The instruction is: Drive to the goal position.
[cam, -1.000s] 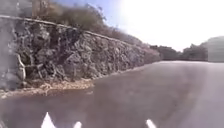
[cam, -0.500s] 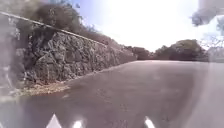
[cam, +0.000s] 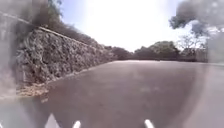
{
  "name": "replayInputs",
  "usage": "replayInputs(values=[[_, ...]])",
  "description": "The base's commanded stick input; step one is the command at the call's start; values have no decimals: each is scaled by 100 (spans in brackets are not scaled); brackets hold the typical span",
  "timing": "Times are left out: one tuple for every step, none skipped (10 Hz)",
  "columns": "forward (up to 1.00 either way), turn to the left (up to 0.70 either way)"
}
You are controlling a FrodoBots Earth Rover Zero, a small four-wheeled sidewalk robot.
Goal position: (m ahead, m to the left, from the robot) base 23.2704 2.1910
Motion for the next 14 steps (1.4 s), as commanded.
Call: replayInputs(values=[[43, 0], [70, 0], [70, 0], [70, 0], [70, 0], [70, 0], [70, 0], [70, 0], [70, 0], [70, 0], [70, 0], [70, 0], [70, 0], [70, 0]])
